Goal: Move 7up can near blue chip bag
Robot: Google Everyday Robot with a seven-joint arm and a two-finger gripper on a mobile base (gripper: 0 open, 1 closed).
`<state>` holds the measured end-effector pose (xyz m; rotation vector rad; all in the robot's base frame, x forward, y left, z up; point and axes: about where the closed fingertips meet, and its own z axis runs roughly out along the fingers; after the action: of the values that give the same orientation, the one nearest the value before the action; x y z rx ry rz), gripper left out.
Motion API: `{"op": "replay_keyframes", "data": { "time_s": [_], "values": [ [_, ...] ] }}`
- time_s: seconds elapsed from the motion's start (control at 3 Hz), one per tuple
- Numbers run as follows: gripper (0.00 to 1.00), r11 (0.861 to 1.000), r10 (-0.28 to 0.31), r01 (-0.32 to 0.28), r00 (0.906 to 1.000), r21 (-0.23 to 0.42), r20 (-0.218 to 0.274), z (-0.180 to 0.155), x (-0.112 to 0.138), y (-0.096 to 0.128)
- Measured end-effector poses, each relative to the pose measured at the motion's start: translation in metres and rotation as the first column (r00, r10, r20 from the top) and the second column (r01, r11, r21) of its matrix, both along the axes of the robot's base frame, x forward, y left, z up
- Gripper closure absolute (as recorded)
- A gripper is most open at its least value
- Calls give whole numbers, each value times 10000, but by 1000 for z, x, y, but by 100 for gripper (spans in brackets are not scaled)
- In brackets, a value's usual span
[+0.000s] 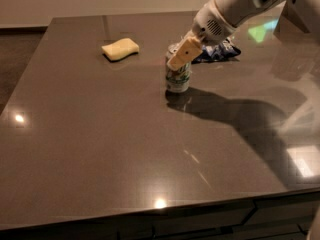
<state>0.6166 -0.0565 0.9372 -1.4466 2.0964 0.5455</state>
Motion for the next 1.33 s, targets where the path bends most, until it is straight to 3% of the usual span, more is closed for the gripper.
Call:
{"op": "replay_keyframes", "data": {
  "time_s": [0.33,0.67,1.0,1.33],
  "values": [
    [100,9957,-922,922,9957,-80,-6,-1,37,-34],
    [82,9757,-2147,2149,9766,-435,98,-7,80,-71],
    [51,9665,-2491,2495,9684,-599,146,-10,91,-81],
    [20,9639,-2579,2583,9661,-646,141,-15,96,-82]
  ]
}}
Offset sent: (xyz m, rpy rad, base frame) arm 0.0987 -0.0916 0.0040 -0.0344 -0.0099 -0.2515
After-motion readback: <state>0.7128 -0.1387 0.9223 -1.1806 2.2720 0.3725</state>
